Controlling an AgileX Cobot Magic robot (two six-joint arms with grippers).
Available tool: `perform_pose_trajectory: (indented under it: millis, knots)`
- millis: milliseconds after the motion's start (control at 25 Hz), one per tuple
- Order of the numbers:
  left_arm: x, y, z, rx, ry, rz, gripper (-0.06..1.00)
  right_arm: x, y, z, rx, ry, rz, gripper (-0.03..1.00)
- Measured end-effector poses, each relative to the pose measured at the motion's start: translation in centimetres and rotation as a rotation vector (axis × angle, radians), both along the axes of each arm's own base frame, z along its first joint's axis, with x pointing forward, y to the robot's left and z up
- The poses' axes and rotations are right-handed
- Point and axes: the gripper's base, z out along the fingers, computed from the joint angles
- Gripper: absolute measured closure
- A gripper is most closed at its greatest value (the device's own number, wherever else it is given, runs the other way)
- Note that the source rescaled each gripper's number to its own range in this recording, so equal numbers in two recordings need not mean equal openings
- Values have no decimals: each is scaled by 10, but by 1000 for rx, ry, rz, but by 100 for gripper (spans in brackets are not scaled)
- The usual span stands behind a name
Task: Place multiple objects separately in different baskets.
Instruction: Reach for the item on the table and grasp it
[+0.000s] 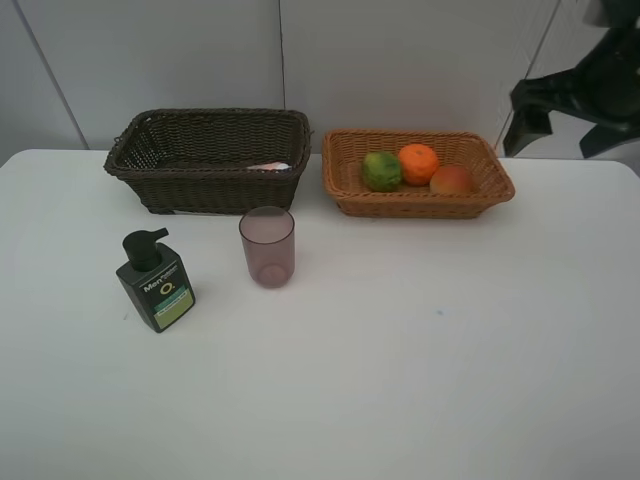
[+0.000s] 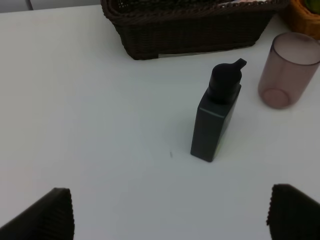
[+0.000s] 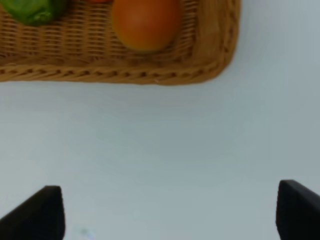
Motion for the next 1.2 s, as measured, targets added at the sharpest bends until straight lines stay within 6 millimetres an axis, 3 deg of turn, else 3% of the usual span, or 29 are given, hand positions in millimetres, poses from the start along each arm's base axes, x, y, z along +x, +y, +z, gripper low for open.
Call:
perform_pose_trajectory:
  millis: [120, 400, 680, 920, 1200]
  knots:
    - [0, 0, 0, 0, 0, 0, -6, -42, -20, 24, -4, -83, -49, 11]
    - [0, 0, 0, 0, 0, 0, -6, -139, -31, 61, -8, -231, -67, 11]
    - [0, 0, 0, 0, 0, 0, -6, -226, -32, 66, 26, -408, -10, 11]
    - [0, 0, 0, 0, 0, 0, -6, -271, -36, 58, 37, -554, -3, 11]
    - [0, 0, 0, 0, 0, 0, -6, -304, -40, 37, 47, -677, -3, 11]
